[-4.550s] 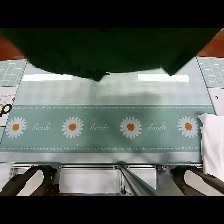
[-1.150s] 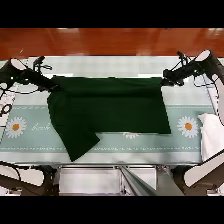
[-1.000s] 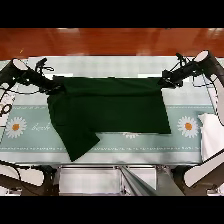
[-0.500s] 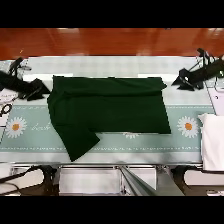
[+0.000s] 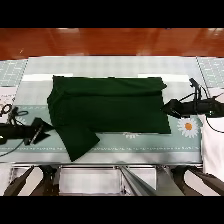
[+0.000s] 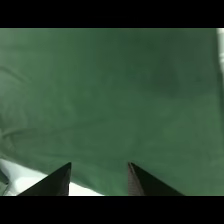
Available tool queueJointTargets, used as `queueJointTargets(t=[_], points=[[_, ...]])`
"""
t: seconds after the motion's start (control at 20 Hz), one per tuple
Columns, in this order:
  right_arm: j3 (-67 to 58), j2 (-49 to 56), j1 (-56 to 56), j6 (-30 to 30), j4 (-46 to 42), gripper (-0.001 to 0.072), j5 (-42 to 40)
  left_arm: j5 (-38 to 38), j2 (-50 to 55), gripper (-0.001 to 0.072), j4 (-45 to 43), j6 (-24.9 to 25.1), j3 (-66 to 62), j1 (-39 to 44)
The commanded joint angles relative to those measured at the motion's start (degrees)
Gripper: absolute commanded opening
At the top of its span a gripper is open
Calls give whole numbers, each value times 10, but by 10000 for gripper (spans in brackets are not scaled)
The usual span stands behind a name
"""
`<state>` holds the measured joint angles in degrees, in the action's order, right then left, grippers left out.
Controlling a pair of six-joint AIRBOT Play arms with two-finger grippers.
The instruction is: Fold the shirts.
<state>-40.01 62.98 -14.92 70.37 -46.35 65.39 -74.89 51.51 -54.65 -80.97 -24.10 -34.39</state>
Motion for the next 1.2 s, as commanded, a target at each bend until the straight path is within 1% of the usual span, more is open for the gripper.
queueJointTargets(t=[0.0,0.15,0.25,0.35,0.5,0.6,0.65,0.7,0.75,0.85,0.9,0.95,1.0,1.05,1.15], points=[[29,-34,0,-21,30,413,4,36,-8,507,7,-1,50,3],[29,-35,0,-21,38,413,10,72,6,507,7,-7,50,15],[29,-35,0,-19,43,413,11,86,20,507,7,24,50,15],[29,-34,0,-18,44,413,11,110,36,507,19,29,50,16],[29,-34,0,-10,45,413,12,122,77,506,83,109,50,38],[29,-35,0,-9,59,413,7,135,113,496,120,141,50,82],[28,-35,-3,-9,64,413,2,133,128,353,125,157,46,104],[26,-35,-15,-8,63,413,2,122,140,7,122,177,39,123],[21,-35,-42,-7,59,413,9,110,145,15,122,189,31,131],[15,-35,-125,-6,38,413,28,87,145,15,120,188,12,126],[17,-35,-165,2,-3,413,43,75,144,15,120,188,4,125],[25,-35,-198,30,-69,413,63,68,144,15,121,188,-3,125],[43,-35,-217,50,-109,413,80,67,144,15,121,188,-7,125],[68,-35,-225,54,-127,413,87,67,144,15,123,188,-8,125],[97,-32,-223,58,-121,413,73,67,144,15,123,188,-8,125]])
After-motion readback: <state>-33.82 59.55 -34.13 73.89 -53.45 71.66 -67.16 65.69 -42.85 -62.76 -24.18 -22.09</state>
